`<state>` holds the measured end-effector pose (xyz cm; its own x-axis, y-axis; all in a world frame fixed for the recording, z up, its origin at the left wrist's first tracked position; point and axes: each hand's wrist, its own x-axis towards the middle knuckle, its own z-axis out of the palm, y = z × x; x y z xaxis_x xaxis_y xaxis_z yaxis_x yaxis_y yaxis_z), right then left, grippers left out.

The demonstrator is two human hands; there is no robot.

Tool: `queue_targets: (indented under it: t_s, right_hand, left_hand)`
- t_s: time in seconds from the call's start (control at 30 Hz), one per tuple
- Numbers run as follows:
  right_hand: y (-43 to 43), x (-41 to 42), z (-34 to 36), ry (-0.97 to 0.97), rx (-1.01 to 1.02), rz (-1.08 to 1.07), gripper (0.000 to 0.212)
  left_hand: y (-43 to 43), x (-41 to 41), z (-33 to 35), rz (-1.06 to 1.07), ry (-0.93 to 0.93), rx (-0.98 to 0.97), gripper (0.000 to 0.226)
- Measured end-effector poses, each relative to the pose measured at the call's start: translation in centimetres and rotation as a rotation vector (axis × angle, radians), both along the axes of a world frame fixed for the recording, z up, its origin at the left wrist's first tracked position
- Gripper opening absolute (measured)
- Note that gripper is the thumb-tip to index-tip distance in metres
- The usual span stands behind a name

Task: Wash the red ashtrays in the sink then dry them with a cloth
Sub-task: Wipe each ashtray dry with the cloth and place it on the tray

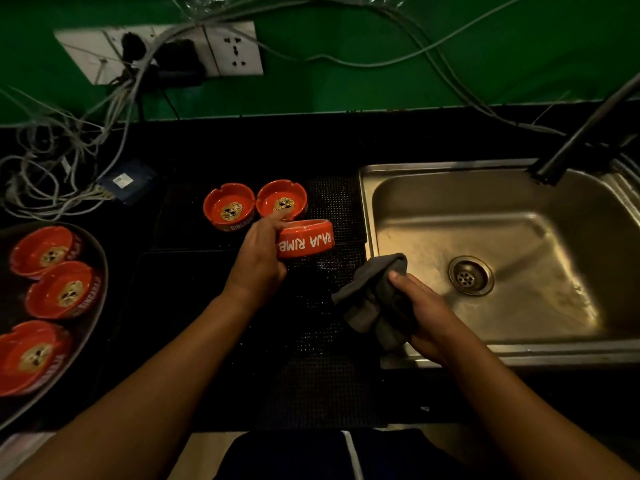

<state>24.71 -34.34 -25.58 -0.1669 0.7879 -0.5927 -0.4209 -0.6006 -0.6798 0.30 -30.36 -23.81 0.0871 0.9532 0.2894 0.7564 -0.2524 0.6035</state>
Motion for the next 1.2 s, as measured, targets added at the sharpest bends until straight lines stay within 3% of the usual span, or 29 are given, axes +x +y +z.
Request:
queue_targets:
  t_s: [0.1,0.23,0.37,0.43,0.57,0.7,0.87,1.0,1.2]
  right_hand:
    - [-0.4,-1.3,0.5,0.017,0.069,-0.032,0.029]
    - [-0.5,-3.1,2.8,-0.008,0.218,-0.058,0.030]
    - [0.1,-5.3,5.8,-0.171,0.374,0.012,0.032]
    - [0.3,-7.0,7.0,-0.338,0.431,0.087,0.032]
    - [0.2,-10.9,7.7,-0.931,0.625,0.174,0.040]
    - [-1.5,-14.7,7.3,-1.258,0.782,0.285,0.037]
    - [-3.3,-17.7,7.6,-1.459,0.846,0.520,0.046]
    - [-3.6,-18.7,7.1,-1.529,0.888,0.652,0.041]
    - [-3.8,-20.0,6.9,-1.577,0.662,0.637,0.052]
  left_hand:
    - [0.3,-0.3,1.1,0.042,-0.098,-0.063,0.056]
    - [0.1,-1.0,2.0,0.231,-0.404,-0.242,0.031]
    - [-0.2,-2.4,1.4,0.350,-0.775,-0.679,0.021]
    - [-0.9,-3.3,1.1,0.325,-1.009,-0.884,0.032]
    - [-2.9,-4.8,1.7,0.150,-1.325,-1.035,0.035]
    - [-3.5,-6.9,1.6,-0.009,-1.606,-1.163,0.072]
    - [-3.7,-9.1,1.6,-0.170,-1.600,-1.262,0.065]
    - [-3.7,-10.0,1.6,-0.172,-1.558,-1.292,0.062]
    - [-4.2,-10.4,1.5,-0.188,-1.508,-1.346,0.063]
